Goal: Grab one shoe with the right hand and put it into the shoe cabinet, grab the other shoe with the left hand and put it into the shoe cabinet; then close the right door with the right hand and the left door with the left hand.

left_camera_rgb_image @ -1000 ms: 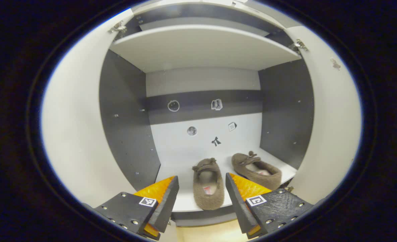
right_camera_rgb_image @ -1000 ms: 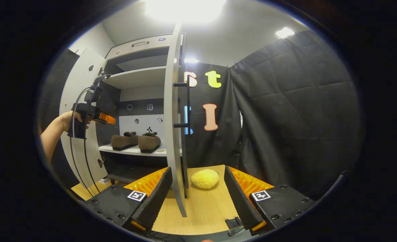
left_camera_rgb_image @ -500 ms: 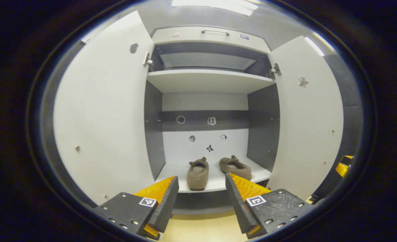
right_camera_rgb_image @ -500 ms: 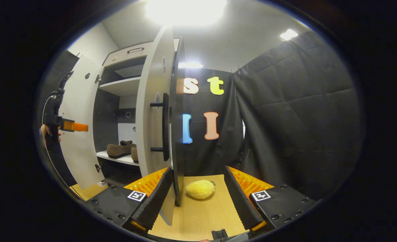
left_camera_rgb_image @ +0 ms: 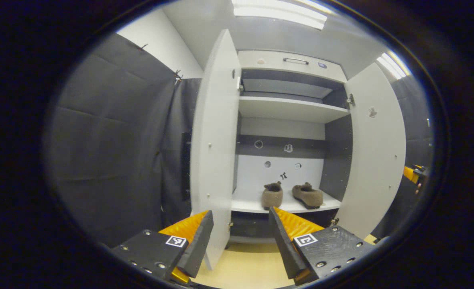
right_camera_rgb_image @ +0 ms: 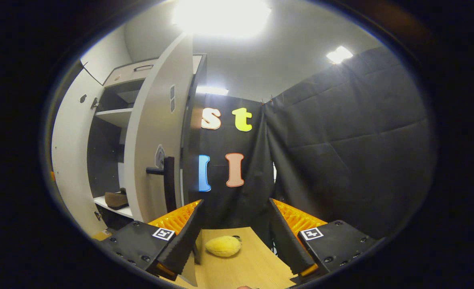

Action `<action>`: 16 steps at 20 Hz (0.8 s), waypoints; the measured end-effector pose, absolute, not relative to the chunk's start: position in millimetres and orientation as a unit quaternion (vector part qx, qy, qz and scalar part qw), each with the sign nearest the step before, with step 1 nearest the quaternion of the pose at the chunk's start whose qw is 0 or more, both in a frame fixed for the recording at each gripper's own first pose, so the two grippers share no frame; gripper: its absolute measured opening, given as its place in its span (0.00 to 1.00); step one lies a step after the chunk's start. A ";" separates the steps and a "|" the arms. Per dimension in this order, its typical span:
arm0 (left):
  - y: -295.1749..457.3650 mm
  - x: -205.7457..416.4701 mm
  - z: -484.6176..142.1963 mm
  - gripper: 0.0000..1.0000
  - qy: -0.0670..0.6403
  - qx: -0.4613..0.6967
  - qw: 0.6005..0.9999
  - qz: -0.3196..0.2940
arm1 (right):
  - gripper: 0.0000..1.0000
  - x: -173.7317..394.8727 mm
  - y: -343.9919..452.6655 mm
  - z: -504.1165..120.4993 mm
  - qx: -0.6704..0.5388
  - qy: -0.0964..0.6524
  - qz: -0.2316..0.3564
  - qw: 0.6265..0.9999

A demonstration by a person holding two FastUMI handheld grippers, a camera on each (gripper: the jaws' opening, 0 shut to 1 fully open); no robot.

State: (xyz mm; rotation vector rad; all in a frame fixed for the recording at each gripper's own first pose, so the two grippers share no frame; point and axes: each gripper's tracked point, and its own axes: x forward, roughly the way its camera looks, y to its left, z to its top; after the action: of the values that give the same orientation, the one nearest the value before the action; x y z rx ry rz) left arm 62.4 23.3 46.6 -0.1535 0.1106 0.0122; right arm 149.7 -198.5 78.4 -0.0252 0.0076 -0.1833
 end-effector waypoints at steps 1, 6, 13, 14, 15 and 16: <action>37.8 56.9 45.6 0.81 0.053 -0.074 0.996 0.019 | 0.96 154.1 -195.6 78.6 -0.011 0.006 -0.095 0.995; 119.2 42.9 45.3 0.81 0.042 -0.075 0.994 0.063 | 0.97 167.1 -182.2 66.0 -0.041 0.031 -0.119 0.992; 201.5 61.6 39.4 0.81 0.038 -0.066 0.992 0.096 | 0.87 159.9 -137.0 69.1 -0.042 0.027 -0.094 0.994; 209.5 69.6 38.5 0.84 0.035 -0.068 0.992 0.097 | 0.87 160.5 -119.5 69.9 -0.044 0.025 -0.078 0.996; 212.8 77.3 37.2 0.81 0.033 -0.073 0.992 0.095 | 0.87 161.5 -100.9 70.3 -0.042 0.022 -0.063 0.997; 214.6 84.8 34.5 0.81 0.034 -0.080 0.992 0.091 | 0.87 163.5 -84.0 69.8 -0.041 0.019 -0.051 0.998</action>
State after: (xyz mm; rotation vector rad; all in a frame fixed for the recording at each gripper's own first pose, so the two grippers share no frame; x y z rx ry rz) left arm 84.8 214.6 34.5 -0.1607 0.0682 0.1823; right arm 163.5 -84.0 69.8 -0.0811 0.0383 -0.1012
